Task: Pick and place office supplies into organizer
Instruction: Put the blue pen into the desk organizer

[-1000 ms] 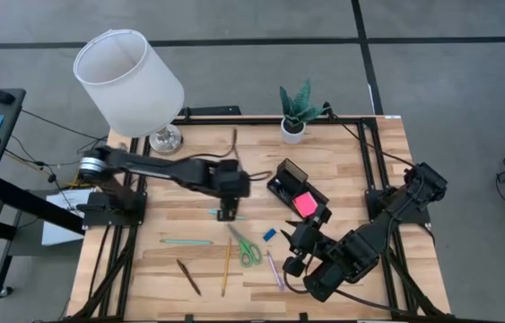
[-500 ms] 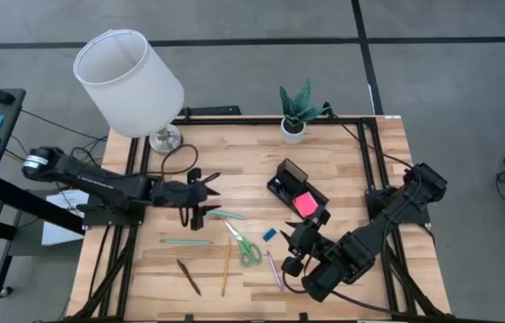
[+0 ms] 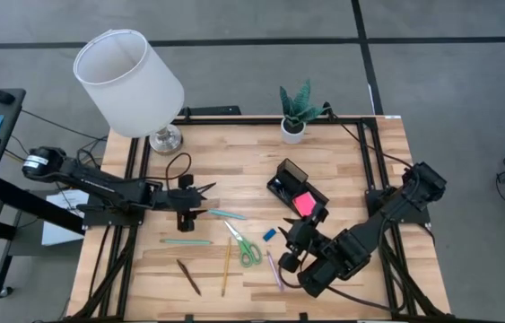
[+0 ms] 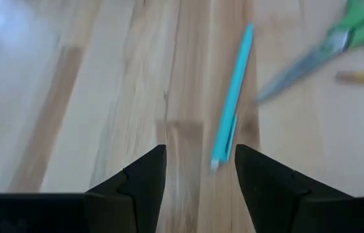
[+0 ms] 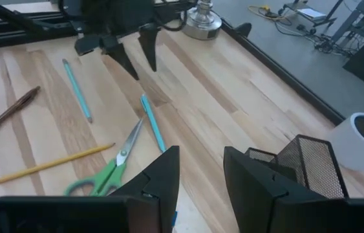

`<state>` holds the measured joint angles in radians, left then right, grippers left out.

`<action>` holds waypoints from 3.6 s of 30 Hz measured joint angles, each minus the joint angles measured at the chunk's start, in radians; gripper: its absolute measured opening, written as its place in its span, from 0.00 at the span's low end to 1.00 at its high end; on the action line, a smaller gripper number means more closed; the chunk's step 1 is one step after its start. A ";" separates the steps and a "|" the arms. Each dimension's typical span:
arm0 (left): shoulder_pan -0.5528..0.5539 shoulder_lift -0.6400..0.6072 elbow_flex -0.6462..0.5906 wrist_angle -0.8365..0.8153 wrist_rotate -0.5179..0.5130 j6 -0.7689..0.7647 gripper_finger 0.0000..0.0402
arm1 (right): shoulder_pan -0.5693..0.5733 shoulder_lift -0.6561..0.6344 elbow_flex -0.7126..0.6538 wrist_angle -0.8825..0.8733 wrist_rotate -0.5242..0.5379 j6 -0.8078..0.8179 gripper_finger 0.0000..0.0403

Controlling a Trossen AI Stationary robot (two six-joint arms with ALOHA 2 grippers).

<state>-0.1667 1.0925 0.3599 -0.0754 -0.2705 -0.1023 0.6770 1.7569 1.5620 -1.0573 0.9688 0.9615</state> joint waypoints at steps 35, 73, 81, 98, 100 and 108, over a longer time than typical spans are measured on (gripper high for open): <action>0.000 0.329 -0.064 0.326 0.069 -0.038 0.14 | 0.001 0.000 0.000 -0.004 -0.002 -0.004 0.28; -0.002 0.334 0.027 0.347 0.022 0.045 0.22 | 0.000 0.000 -0.001 -0.003 -0.002 -0.003 0.28; -0.002 0.334 0.028 0.350 0.046 0.035 0.30 | 0.000 0.000 -0.001 -0.003 -0.002 -0.003 0.28; -0.002 0.507 0.031 0.545 0.038 0.029 0.27 | 0.000 0.000 -0.001 -0.003 -0.002 -0.003 0.28; -0.002 0.550 0.032 0.587 0.029 0.030 0.27 | 0.000 0.000 -0.001 -0.003 -0.002 -0.003 0.28; -0.003 0.587 0.035 0.583 0.012 0.019 0.25 | 0.001 0.000 -0.001 -0.004 -0.003 -0.003 0.28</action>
<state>-0.1696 1.6793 0.3946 0.5077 -0.2584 -0.0836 0.6781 1.7569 1.5612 -1.0615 0.9661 0.9581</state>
